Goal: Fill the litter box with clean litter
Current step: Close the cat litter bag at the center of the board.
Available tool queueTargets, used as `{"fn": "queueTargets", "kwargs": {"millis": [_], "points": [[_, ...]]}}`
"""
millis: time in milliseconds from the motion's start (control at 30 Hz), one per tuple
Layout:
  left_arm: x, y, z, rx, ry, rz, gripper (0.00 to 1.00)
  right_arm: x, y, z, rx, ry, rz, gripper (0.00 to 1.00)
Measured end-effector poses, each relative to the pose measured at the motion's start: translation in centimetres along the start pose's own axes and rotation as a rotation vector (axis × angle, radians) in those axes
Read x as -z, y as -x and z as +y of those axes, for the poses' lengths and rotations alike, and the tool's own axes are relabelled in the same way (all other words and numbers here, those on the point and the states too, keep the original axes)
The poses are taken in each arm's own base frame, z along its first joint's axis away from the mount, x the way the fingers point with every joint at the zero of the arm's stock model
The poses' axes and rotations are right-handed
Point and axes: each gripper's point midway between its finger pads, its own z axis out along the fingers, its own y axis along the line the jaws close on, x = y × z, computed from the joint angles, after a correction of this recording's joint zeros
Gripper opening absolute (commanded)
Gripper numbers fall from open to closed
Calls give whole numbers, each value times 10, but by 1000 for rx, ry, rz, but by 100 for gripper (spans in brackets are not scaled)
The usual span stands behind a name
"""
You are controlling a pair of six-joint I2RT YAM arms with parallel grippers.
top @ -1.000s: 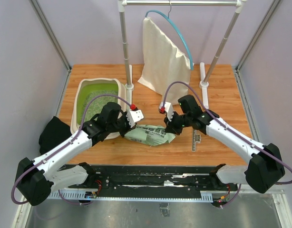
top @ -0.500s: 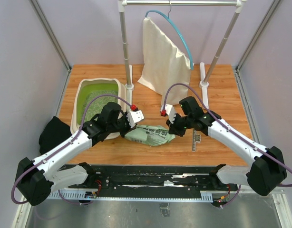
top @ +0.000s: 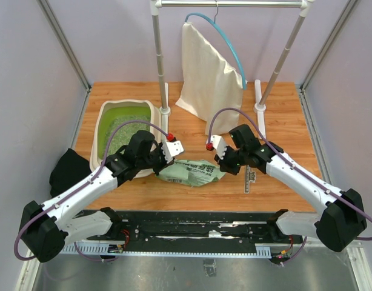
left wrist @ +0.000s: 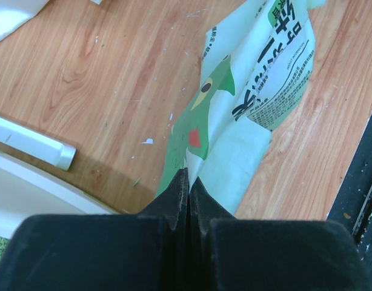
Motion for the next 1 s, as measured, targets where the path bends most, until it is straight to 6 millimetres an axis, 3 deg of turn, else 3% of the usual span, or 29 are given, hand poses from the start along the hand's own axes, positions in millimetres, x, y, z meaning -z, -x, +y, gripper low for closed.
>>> {"fn": "queueTargets", "kwargs": {"millis": [300, 433, 467, 567, 667, 833, 1000], "points": [[2, -3, 8, 4, 39, 15, 0, 17, -36, -9, -12, -83, 153, 3], [4, -3, 11, 5, 55, 16, 1, 31, -41, -12, 0, -127, 169, 9], [5, -3, 11, 4, 56, 14, 1, 34, -38, -12, 6, -138, 152, 14], [6, -2, 10, 4, 52, 11, 1, 45, -22, -12, 20, -168, 67, 46], [8, 0, 8, 1, 46, 0, 1, 49, 6, -9, 30, -174, -99, 64], [9, 3, 5, 1, 28, -13, 0, 31, 49, -2, -11, -111, -358, 70], [8, 5, 0, 5, 4, -24, 1, 0, 76, 1, -53, 14, -426, 71]]}}
